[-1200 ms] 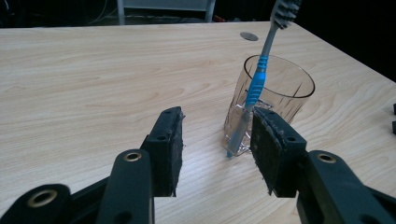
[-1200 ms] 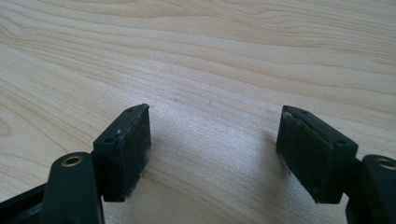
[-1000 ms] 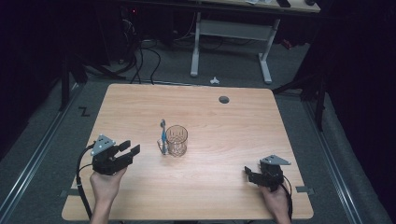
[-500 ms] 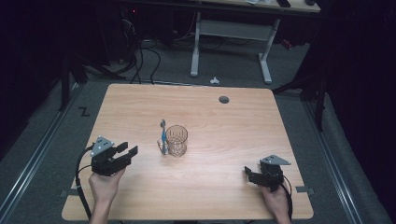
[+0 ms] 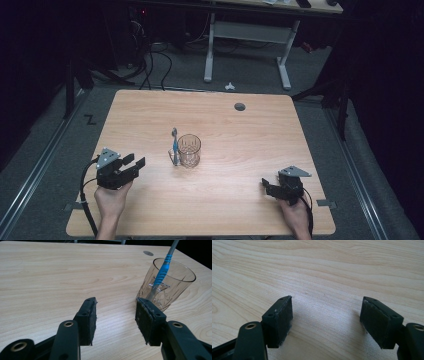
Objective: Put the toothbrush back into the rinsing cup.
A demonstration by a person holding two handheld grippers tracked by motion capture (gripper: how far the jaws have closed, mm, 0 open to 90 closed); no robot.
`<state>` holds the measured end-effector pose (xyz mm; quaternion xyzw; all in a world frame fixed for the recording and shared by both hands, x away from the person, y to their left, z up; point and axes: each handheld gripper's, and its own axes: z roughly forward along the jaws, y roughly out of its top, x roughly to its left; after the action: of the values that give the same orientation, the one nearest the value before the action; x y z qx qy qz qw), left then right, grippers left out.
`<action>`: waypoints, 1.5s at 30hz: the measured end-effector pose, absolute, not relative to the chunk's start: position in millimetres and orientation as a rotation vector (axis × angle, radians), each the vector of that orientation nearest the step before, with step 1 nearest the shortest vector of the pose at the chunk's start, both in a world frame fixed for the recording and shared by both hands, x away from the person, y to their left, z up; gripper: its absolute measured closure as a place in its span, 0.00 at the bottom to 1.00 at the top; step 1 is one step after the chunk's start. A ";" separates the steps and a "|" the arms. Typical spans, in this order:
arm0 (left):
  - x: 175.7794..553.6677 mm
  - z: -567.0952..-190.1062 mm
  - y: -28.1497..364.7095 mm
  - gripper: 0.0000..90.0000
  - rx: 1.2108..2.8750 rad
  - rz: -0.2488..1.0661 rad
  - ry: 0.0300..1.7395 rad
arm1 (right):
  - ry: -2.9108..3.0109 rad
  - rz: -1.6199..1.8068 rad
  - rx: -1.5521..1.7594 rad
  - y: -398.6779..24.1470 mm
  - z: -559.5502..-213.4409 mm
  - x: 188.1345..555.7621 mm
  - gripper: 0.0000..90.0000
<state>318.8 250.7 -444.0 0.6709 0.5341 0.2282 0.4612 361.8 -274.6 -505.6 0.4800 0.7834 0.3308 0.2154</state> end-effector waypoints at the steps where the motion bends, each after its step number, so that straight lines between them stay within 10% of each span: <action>1: 319.1 -444.6 251.0 0.57 1.653 0.562 1.317 | 2.172 0.917 1.331 -274.6 -505.6 361.8 0.29; 45: 338.8 -485.4 240.2 0.56 1.718 0.532 1.410 | 2.172 0.917 1.331 -274.6 -505.6 361.8 0.29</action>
<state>338.8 240.2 -485.4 0.6841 0.5611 0.2119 0.4151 361.8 -274.6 -505.6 0.4799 0.7834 0.3309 0.2155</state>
